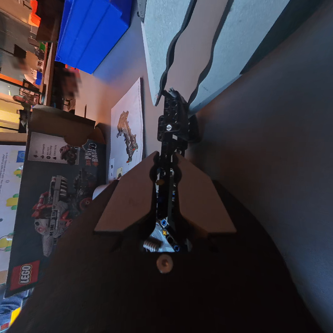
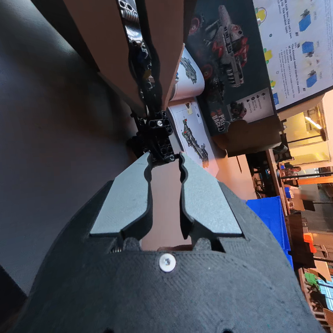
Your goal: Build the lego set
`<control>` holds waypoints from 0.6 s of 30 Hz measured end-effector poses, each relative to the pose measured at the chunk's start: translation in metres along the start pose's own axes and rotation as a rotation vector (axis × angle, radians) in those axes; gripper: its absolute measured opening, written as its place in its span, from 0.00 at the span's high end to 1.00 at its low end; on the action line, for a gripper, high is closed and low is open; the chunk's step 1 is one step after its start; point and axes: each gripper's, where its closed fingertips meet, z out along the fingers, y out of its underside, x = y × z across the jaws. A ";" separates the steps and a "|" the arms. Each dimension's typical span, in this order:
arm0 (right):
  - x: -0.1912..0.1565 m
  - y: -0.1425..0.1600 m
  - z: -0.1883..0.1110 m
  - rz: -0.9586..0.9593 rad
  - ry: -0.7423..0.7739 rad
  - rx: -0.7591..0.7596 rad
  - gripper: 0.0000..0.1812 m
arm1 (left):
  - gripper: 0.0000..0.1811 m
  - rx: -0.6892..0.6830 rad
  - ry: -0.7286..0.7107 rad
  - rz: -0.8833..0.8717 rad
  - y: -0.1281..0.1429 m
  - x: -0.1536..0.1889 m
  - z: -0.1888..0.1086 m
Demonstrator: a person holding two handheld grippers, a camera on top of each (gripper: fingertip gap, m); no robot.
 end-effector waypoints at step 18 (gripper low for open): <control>0.012 -0.008 -0.019 -0.231 0.321 0.045 0.87 | 0.79 -0.046 -0.033 -0.166 -0.001 0.006 -0.010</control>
